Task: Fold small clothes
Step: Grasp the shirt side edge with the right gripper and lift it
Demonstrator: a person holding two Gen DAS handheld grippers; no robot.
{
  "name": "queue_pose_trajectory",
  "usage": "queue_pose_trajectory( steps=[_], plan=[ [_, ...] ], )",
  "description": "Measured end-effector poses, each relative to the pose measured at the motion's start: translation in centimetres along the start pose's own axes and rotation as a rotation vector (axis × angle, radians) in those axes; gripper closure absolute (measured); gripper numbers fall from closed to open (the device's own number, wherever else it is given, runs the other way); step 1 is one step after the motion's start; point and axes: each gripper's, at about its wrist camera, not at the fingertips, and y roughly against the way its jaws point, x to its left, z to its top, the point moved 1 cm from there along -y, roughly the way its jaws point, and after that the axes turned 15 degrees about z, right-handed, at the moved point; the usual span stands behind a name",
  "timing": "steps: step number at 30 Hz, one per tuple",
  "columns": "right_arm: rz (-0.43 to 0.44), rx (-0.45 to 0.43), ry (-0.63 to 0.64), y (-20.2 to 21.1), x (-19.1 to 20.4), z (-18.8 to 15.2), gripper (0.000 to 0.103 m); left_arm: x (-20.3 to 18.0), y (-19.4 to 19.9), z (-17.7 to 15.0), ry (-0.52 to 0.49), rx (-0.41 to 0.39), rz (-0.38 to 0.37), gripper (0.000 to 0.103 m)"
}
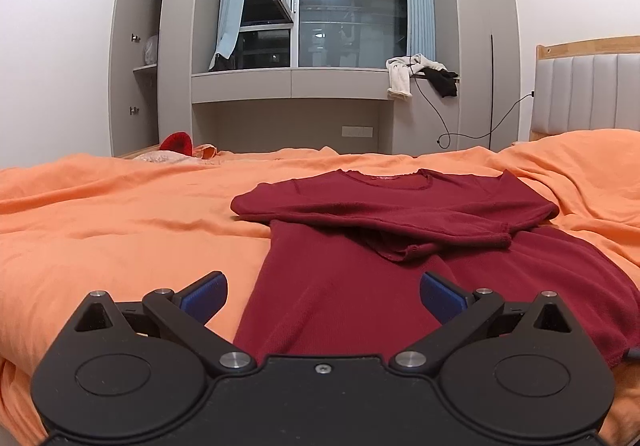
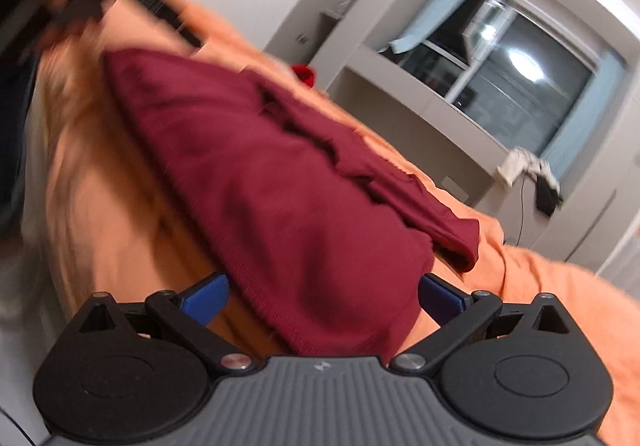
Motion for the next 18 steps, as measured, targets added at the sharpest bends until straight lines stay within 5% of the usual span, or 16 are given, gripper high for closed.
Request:
queue_pose_trajectory(
  steps=[6,12,14,18],
  plan=[
    [-0.151,0.137,0.210,-2.7,2.6,-1.4,0.000,-0.7,0.4,-0.2,-0.011,0.004,-0.016,0.001],
    [-0.211,0.113,0.193,-2.9,2.4,-1.2,0.001,-1.1,0.8,-0.6,-0.027,0.005,-0.025,0.001],
    [-0.236,0.075,0.203,-2.6,2.8,-0.9,0.006,-1.0,0.8,-0.6,-0.028,0.009,-0.031,0.001],
    [-0.262,-0.010,0.214,-1.3,3.3,-0.1,0.047,-1.1,1.2,-0.7,-0.029,0.005,-0.063,0.001]
  ],
)
